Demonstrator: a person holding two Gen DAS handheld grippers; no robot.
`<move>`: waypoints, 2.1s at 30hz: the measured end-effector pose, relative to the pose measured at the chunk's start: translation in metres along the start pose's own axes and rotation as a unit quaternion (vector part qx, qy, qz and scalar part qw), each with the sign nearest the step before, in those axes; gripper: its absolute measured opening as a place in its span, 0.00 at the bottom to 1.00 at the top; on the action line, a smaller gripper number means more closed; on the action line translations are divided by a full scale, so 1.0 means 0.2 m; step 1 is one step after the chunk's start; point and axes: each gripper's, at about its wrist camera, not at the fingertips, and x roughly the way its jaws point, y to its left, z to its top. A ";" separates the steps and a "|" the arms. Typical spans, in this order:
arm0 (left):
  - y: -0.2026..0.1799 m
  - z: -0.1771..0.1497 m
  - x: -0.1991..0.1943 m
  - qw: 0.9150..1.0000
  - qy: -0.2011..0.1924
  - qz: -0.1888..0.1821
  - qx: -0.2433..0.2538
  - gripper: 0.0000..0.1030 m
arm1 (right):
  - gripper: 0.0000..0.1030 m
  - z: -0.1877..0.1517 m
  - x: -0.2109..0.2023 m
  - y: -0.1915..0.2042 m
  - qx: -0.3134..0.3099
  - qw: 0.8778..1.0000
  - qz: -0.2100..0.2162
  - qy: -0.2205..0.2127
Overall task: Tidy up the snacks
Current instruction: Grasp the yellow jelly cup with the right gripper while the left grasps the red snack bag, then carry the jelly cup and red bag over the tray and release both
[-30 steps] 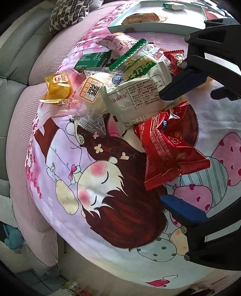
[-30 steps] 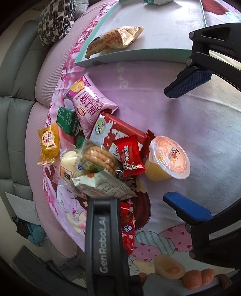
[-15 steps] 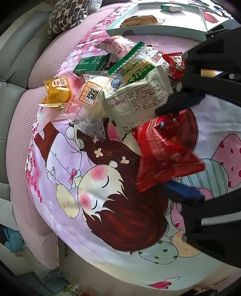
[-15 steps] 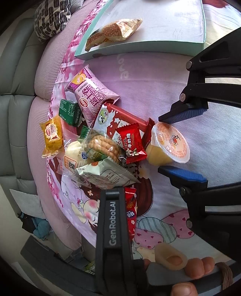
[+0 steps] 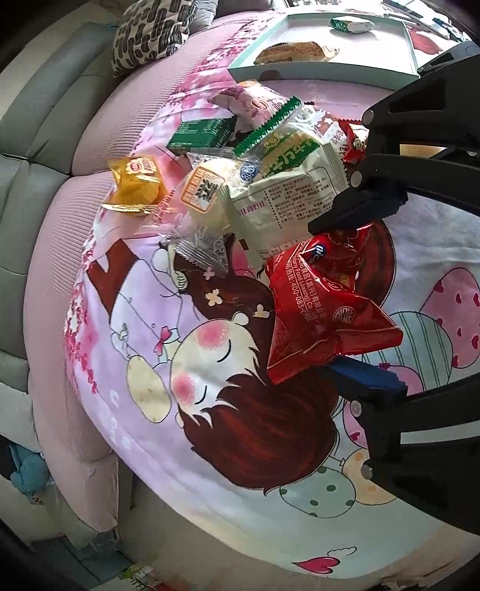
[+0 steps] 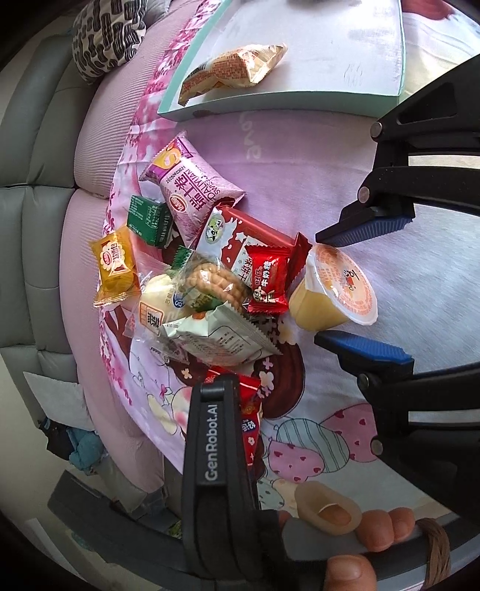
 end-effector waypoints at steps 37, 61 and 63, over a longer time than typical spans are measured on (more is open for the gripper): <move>-0.45 -0.04 -0.38 0.989 -0.099 -0.067 0.091 0.64 | 0.48 0.01 -0.46 -0.71 0.168 0.977 -0.097 -0.094; -1.19 -0.34 -0.32 0.950 -0.061 -0.156 0.263 0.64 | 0.48 -0.30 -0.81 -1.38 0.329 0.915 -0.199 -0.125; -1.21 -0.35 -0.29 0.950 -0.054 -0.155 0.266 0.65 | 0.48 -0.30 -0.80 -1.38 0.328 0.916 -0.197 -0.123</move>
